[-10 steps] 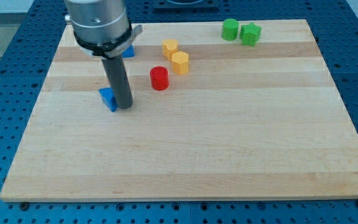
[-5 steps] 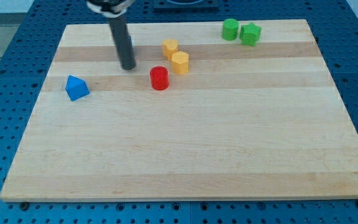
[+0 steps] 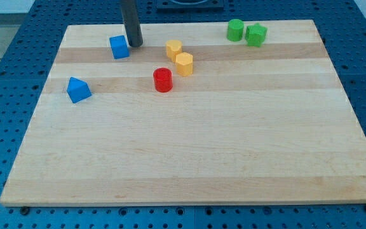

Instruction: Move the blue blocks to the center left of the board

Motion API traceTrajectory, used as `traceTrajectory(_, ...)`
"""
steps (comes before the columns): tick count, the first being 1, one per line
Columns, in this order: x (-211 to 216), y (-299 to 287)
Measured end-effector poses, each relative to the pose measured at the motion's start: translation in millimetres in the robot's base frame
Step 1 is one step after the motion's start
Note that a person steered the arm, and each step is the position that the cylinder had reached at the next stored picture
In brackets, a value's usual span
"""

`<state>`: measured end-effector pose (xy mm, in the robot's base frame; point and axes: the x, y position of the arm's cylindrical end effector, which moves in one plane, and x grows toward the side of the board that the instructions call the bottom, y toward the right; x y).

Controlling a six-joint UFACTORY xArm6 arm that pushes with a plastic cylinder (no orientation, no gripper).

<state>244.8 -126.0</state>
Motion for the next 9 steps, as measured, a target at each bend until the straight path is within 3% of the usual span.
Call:
traceTrajectory(6, 4.1, -36.7)
traceTrajectory(8, 103.6, -44.3)
traceTrajectory(9, 118.9, -44.3)
